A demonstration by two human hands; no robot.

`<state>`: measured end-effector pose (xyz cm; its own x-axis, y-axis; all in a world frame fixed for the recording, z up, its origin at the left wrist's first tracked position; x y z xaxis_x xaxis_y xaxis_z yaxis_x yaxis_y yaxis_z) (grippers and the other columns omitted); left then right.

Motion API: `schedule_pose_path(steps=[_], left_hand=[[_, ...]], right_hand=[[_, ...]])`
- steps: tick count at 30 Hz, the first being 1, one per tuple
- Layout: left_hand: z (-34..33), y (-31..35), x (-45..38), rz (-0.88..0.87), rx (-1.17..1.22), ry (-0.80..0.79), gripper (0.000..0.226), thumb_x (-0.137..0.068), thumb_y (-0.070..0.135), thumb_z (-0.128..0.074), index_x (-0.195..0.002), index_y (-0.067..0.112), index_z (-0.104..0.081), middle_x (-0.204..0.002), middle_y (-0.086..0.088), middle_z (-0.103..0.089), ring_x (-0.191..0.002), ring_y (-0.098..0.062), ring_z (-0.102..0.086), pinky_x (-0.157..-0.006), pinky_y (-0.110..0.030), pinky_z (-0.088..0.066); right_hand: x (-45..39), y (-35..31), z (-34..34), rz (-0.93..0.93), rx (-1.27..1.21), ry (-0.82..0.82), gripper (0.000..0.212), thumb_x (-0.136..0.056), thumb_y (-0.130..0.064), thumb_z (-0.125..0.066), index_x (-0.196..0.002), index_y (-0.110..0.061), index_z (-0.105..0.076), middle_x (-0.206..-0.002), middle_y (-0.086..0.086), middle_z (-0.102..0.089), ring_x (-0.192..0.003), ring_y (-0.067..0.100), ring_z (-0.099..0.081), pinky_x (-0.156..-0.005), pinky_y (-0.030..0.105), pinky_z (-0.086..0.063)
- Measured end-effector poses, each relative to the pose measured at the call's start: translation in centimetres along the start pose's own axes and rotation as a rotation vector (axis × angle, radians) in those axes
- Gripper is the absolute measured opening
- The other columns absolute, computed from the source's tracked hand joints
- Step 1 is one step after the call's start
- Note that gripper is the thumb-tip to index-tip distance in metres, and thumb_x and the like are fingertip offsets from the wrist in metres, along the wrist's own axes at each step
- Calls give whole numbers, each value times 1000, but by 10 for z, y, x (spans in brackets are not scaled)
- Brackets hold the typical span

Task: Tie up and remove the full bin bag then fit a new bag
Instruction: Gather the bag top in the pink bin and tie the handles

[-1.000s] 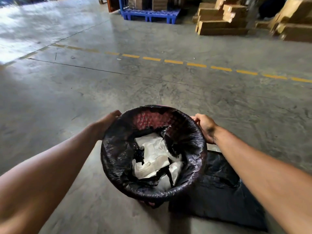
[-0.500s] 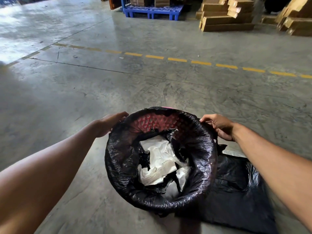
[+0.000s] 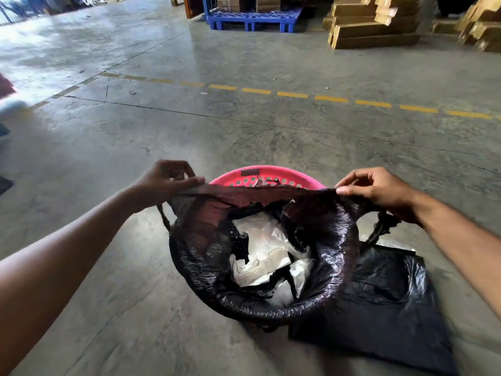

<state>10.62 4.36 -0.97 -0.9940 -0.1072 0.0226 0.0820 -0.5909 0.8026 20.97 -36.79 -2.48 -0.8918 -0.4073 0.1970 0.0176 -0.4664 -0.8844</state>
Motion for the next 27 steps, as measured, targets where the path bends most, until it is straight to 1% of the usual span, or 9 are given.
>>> schedule_pose_path(steps=[3, 6, 8, 10, 13, 16, 20, 24, 27], left_hand=[[2, -23, 35, 127, -137, -189, 33, -79, 52, -79, -94, 23, -78, -82, -3, -72, -78, -16, -70, -76, -33, -51], [-7, -32, 63, 195, -168, -291, 35, -81, 57, -75, -98, 26, -79, -91, 1, -73, -88, -13, -65, -82, -31, -47], [-19, -36, 80, 242, 54, -287, 29, -82, 46, -79, -104, 27, -80, -105, 4, -78, -105, -10, -69, -92, -25, -50], [-30, -49, 96, 351, 364, -249, 47, -76, 38, -84, -120, 24, -75, -126, -6, -75, -118, -22, -68, -99, -36, -55], [-35, -64, 113, 440, 646, -175, 71, -48, 43, -100, -110, 17, -79, -117, -13, -75, -89, -25, -72, -76, -35, -63], [-43, -60, 133, 467, 719, -264, 63, -47, 46, -100, -97, 14, -79, -89, -10, -65, -70, -20, -56, -65, -35, -58], [-49, -60, 157, 447, 497, -380, 58, -57, 51, -93, -89, 6, -75, -81, -16, -61, -75, -22, -58, -70, -35, -50], [-34, -59, 159, 396, 571, -241, 68, -41, 49, -99, -93, 10, -79, -105, -18, -75, -90, -18, -71, -98, -39, -48], [-24, -52, 157, 334, 630, -218, 65, -37, 40, -101, -87, 5, -76, -90, -18, -72, -73, -19, -71, -70, -28, -59]], right_hand=[[28, 19, 4, -114, 254, -89, 42, -69, -48, -83, -99, -20, -75, -71, 1, -66, -63, 18, -57, -64, 31, -46], [54, 32, -9, -211, 255, -185, 47, -68, -58, -80, -85, -14, -79, -57, -4, -48, -58, 24, -36, -57, 33, -40], [65, 38, -18, -214, 50, -183, 53, -62, -51, -86, -93, -8, -80, -73, 0, -72, -58, 17, -53, -54, 28, -49], [75, 48, -28, -242, -272, -180, 64, -59, -37, -90, -109, 0, -73, -107, 16, -76, -79, 21, -69, -64, 33, -59], [95, 58, -43, -323, -556, -232, 36, -68, -18, -84, -98, -6, -68, -86, 9, -67, -61, 18, -59, -55, 27, -49], [116, 67, -55, -356, -533, -305, 26, -66, -25, -86, -70, -17, -61, -60, 0, -46, -45, 9, -36, -47, 22, -28], [134, 66, -64, -343, -435, -306, 35, -58, -17, -89, -88, -5, -75, -81, 15, -73, -60, 18, -67, -53, 24, -54], [141, 56, -57, -257, -455, -230, 39, -63, -9, -86, -97, 2, -70, -82, 17, -73, -60, 19, -71, -52, 26, -57], [148, 48, -54, -243, -516, -243, 35, -65, -2, -82, -97, 2, -68, -82, 14, -71, -56, 15, -67, -45, 21, -52]])
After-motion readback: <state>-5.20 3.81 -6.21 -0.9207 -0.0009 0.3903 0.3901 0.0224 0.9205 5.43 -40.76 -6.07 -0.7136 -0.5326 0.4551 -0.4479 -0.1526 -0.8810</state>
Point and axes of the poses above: each hand's wrist, its own x-axis away from the middle knuckle, its own z-axis out of the back of the hand, y = z × x, the point moved 7 cm from there along -x, towards the middle knuckle
